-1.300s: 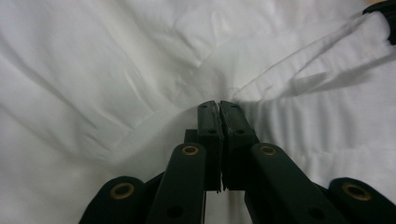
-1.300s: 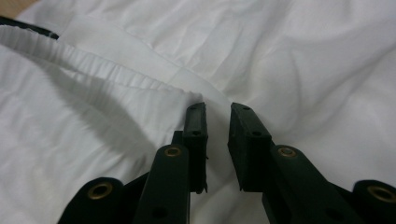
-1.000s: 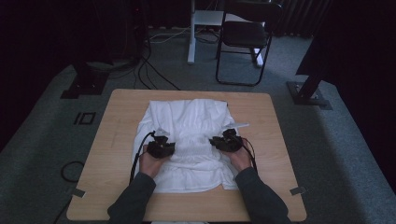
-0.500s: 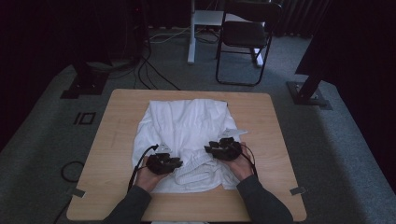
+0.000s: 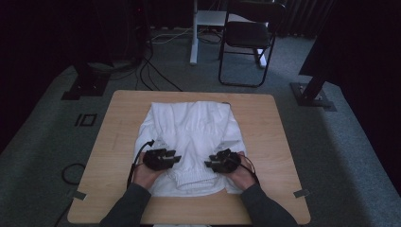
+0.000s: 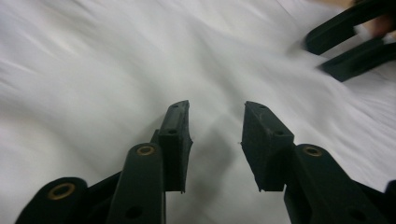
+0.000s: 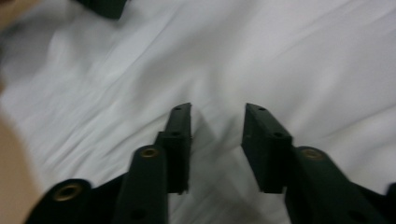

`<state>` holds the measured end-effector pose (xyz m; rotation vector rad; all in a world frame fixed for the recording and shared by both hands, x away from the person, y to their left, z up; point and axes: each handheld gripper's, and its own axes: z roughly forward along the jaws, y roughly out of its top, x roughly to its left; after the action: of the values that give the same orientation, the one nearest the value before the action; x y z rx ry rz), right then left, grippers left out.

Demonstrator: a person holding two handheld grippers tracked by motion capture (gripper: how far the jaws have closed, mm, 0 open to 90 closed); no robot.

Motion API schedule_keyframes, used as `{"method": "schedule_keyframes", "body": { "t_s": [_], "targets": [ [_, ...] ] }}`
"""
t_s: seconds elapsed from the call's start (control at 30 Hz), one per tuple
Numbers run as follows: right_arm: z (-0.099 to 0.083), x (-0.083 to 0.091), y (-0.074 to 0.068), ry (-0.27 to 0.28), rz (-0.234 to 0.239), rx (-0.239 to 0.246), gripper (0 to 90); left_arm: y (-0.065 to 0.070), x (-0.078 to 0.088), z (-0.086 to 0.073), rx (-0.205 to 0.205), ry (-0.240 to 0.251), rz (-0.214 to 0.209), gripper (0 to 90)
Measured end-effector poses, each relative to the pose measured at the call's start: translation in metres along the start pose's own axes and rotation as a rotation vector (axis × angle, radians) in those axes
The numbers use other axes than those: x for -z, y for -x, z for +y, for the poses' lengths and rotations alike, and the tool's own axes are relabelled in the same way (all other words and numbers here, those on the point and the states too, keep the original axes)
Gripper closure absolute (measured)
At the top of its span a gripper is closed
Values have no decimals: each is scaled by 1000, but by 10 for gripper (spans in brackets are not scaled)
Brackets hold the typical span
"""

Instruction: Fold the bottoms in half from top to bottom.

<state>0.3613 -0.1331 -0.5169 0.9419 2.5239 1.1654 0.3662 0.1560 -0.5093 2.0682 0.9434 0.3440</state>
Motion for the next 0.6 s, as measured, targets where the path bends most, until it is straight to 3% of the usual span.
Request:
{"method": "schedule_keyframes", "body": {
  "t_s": [0.1, 0.2, 0.3, 0.4, 0.47, 0.57, 0.6],
  "targets": [
    [17, 4, 27, 83, -69, -61, 571, -18, -11, 17, 24, 14, 62, 605],
    [33, -5, 53, 103, -133, -86, 535, -35, -27, 29, 32, -4, 115, 596],
    [42, -20, 72, 92, -182, -115, 543, -48, -42, 33, 67, -19, 150, 579],
    [42, -37, 82, 72, -193, -143, 537, -56, -58, 29, 58, -66, 168, 568],
    [38, -49, 85, 31, -199, -150, 530, -58, -65, 24, 67, -94, 163, 565],
    [28, -62, 84, -42, -216, -141, 529, -58, -65, 16, 95, -82, 146, 567],
    [23, -63, 84, -35, -218, -142, 531, -58, -64, 14, 106, -76, 137, 569]
  ]
}}
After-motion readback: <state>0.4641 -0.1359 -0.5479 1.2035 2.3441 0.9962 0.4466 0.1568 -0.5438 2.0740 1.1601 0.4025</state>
